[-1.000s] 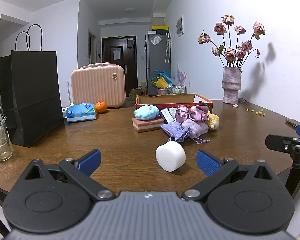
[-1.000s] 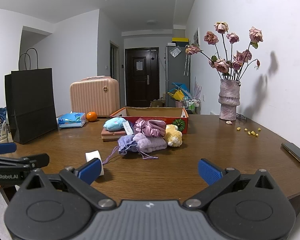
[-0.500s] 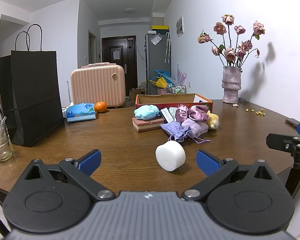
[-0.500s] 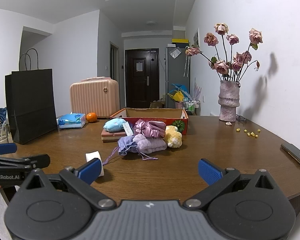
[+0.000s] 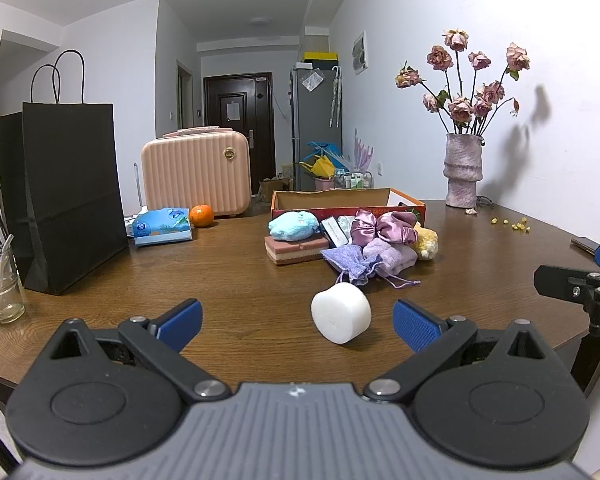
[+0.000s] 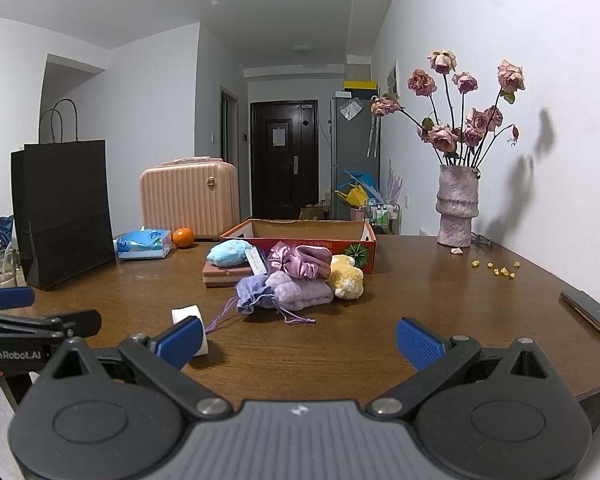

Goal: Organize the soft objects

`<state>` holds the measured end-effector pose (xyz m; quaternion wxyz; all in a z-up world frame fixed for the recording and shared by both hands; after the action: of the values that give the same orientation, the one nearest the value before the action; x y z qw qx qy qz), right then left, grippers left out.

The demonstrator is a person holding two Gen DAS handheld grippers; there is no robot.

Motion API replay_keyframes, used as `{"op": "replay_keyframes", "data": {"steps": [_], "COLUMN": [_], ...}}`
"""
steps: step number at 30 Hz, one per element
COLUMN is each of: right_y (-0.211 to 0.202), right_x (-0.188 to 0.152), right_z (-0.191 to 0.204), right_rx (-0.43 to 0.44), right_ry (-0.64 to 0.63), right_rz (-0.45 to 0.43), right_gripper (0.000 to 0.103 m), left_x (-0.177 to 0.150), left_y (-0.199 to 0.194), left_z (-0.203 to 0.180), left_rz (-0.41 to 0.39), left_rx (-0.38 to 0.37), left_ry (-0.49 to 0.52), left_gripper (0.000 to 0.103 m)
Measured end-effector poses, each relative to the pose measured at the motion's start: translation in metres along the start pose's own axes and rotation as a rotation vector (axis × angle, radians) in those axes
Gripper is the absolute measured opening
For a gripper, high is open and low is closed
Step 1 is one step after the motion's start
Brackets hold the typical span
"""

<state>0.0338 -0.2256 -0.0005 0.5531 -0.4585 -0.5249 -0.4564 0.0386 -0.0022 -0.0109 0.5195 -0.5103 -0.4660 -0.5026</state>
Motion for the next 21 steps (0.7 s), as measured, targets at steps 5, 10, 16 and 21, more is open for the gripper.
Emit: {"op": "replay_keyframes", "data": {"steps": [5, 10, 16, 21], "right_y": [0.0006, 0.0011, 0.0012, 0.0028], "right_x": [-0.0006, -0.0004, -0.0005, -0.0014], "right_z": [0.0012, 0.0009, 0.0009, 0.0009], "right_rx": [0.000, 0.000, 0.001, -0.001], "right_ry": [-0.001, -0.001, -0.002, -0.007], "right_rz": [0.000, -0.002, -0.002, -0.001], "right_gripper": [0.103, 0.103, 0.103, 0.103], "left_x": [-0.0001, 0.0002, 0.0003, 0.0019], "left_y": [0.0000, -0.0008, -0.0010, -0.0007], "left_z": [0.0000, -0.0005, -0.0008, -0.0029], "left_rz": [0.000, 0.000, -0.001, 0.002], "left_rx": [0.000, -0.001, -0.001, -0.004], "left_ry": [0.000, 0.000, 0.000, 0.003], "left_gripper": [0.103, 0.103, 0.103, 0.103]}}
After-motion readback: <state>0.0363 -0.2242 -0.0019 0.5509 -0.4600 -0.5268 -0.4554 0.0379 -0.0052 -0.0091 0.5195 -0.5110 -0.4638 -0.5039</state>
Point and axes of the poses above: each gripper's, at about its wrist camera, not at the fingertips, and y roughly the way its jaws point, z to its left, x to its top, the point moved 6 cm from there along y, roughly the way its jaws point, and after that the axes turned 15 degrees about -z, right-handed, at the moved point
